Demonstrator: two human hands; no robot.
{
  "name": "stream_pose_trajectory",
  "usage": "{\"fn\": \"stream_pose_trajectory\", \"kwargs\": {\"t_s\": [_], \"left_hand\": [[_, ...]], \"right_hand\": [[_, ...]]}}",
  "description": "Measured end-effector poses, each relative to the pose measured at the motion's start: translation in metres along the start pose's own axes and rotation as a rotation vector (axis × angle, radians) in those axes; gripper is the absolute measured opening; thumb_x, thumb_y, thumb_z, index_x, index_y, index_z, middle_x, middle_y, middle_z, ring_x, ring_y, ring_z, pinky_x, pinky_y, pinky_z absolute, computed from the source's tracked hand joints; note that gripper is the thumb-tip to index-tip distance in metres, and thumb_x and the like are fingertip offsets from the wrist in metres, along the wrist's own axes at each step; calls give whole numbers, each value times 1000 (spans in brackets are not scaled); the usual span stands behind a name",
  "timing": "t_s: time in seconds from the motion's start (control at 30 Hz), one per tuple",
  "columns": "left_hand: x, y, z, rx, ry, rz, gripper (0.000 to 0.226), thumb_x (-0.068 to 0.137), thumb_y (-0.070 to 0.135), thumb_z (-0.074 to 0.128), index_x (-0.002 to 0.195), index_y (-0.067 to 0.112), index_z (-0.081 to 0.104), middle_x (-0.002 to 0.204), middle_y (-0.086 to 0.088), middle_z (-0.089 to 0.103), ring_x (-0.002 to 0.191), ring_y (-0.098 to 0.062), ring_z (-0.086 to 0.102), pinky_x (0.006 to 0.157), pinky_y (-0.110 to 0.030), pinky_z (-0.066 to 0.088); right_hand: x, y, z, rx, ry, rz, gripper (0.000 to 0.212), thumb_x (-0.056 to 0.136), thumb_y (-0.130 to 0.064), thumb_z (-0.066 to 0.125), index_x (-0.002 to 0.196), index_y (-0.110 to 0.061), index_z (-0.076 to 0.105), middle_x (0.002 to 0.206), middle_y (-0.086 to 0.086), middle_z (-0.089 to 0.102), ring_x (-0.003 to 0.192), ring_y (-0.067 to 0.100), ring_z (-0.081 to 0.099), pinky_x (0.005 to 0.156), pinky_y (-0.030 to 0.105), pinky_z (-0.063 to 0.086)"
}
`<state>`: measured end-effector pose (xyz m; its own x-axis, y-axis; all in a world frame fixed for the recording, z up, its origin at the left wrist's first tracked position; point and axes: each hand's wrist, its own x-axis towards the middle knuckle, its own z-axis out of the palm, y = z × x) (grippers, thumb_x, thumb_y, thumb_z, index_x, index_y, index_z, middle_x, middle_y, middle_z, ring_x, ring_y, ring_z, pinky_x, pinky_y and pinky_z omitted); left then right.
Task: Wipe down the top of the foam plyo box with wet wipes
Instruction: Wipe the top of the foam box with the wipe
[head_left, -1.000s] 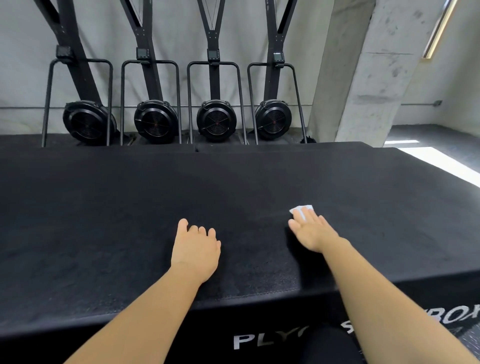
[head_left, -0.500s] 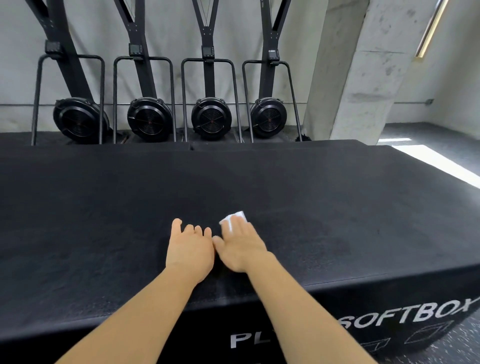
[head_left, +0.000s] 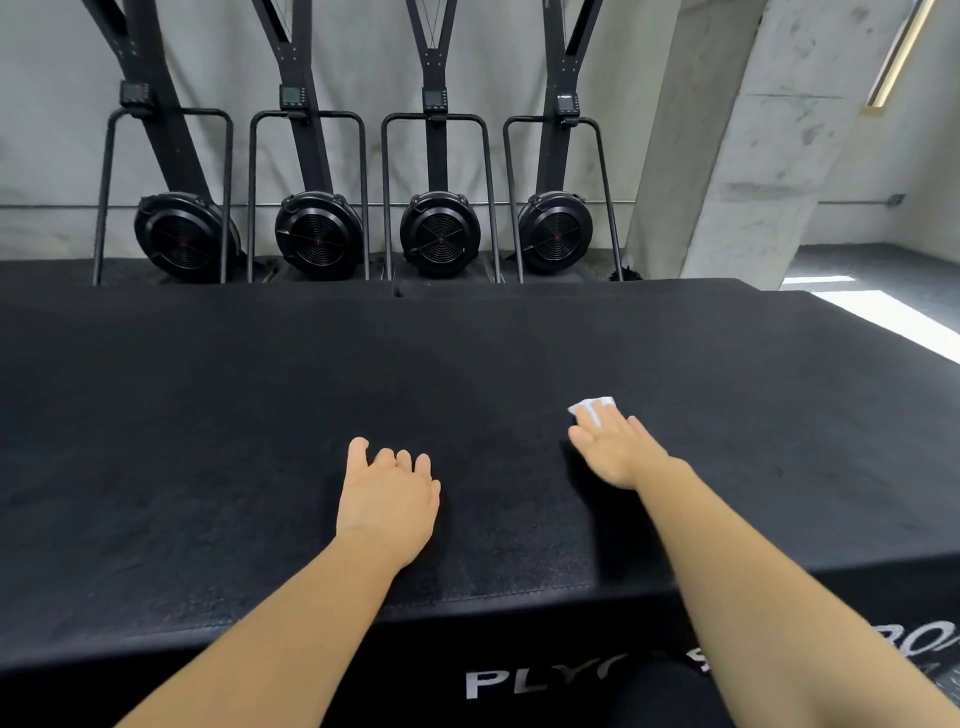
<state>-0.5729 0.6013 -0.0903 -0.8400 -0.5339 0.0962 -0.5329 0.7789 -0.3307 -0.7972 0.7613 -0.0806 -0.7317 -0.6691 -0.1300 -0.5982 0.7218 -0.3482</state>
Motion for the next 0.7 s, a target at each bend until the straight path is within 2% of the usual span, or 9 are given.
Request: {"fn": "stream_pose_trajectory", "kwargs": {"t_s": [0.13,0.23,0.33,0.5,0.6,0.7], "left_hand": [[0,1,1,-12,-2,5,43,102,35,14,128,18,44,92,3,41,98,-22,49,112,-51,9],[-1,0,0,-9,3,10,40,102,34,14,122,18,46,91,3,42,94,-22,47,112,-51,10],[0,0,-2,-4,4,15,39,102,34,14,117,18,47,89,3,42,94,-22,47,112,-50,10],[-1,1,-5,-5,2,6,38,102,35,15,109,18,48,89,3,44,96,-22,50,113,-50,9],[-2,1,-6,-5,-10,6,36,102,36,17,107,19,49,91,5,48,97,-21,50,113,-50,9],[-2,0,-7,-17,-10,4,35,102,36,20,106,20,51,87,6,45,96,-20,51,114,-49,9]], "right_hand": [[6,24,-8,38,-8,137,50,100,-40,24,149,-33,28,155,-6,19,136,26,29,118,40,18],[7,11,0,20,35,185,56,101,-44,28,153,-25,24,155,-1,21,140,26,23,118,39,19],[1,-18,14,-22,65,125,61,101,-47,30,154,-18,25,155,3,24,140,25,24,118,37,20],[-17,-68,35,-37,6,18,62,101,-47,28,156,-20,18,155,4,19,138,27,22,119,37,18],[-26,-100,47,67,-43,-94,57,100,-44,31,153,-22,26,153,0,21,137,25,24,117,38,23],[-25,-122,53,84,-164,-212,56,103,-40,22,156,-22,23,160,0,15,146,21,14,122,40,12]]}}
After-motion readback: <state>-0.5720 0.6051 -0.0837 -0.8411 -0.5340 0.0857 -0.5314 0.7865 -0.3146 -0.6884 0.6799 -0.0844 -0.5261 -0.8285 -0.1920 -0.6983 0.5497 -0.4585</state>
